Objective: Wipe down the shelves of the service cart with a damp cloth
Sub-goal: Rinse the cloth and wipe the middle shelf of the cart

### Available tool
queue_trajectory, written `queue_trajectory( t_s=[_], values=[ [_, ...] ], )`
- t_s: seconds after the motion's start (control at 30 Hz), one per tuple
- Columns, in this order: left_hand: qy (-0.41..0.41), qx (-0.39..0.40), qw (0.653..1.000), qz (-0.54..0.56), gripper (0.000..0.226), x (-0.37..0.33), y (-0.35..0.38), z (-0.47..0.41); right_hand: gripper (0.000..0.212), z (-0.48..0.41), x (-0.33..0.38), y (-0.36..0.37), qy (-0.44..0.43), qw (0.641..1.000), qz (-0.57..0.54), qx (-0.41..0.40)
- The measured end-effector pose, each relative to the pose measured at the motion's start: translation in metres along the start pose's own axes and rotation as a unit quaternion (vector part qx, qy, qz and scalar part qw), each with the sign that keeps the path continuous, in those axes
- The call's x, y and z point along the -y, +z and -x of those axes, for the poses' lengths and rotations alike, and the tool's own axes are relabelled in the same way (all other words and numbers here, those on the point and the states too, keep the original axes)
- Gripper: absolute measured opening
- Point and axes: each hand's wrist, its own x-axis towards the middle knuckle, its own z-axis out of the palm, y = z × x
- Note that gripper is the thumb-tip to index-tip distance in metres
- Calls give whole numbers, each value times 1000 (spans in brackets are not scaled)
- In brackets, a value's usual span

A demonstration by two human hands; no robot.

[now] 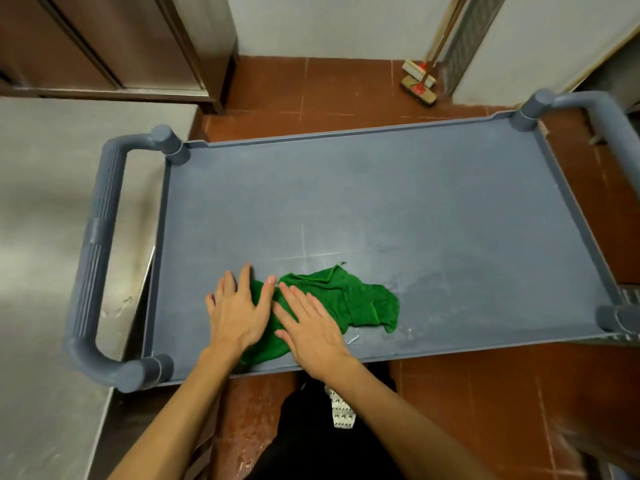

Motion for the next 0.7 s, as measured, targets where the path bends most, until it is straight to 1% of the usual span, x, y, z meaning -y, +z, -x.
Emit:
queue_trajectory(
  t_s=[0.13,0.23,0.27,0.3,0.33,0.4,0.43,0.47,0.5,0.53,0.6,0.7],
  values=[
    [-68,47,996,-36,95,-31,1,-8,55,24,-41,-8,15,1000,-16,-4],
    [-136,67,987,-53,87,-51,9,-8,55,40,-75,-18,31,999,-23,-1],
    [-156,67,984,-58,85,-58,13,-6,55,45,-87,-21,37,999,-23,0],
    [-160,55,983,-65,83,-67,18,-4,55,50,-97,-24,45,999,-23,0],
    [-136,30,988,-72,78,-77,24,-2,55,55,-107,-27,53,998,-25,-2],
    [-13,-30,997,-67,62,-99,34,4,55,64,-124,-31,67,997,-30,-8],
    [50,-41,996,-67,57,-113,39,8,55,67,-131,-33,71,997,-32,-10],
    [96,-40,992,-69,56,-127,42,11,55,71,-139,-35,72,997,-31,-11],
    [117,-31,990,-68,56,-142,44,13,55,74,-146,-38,73,997,-28,-12],
    [119,-24,991,-58,57,-154,46,15,55,77,-154,-41,73,997,-26,-11],
    [99,-13,995,-29,61,-171,49,14,55,85,-172,-46,81,996,-23,-11],
    [80,0,996,-32,68,-176,54,11,55,99,-203,-51,111,994,-15,-12]
  ],
)
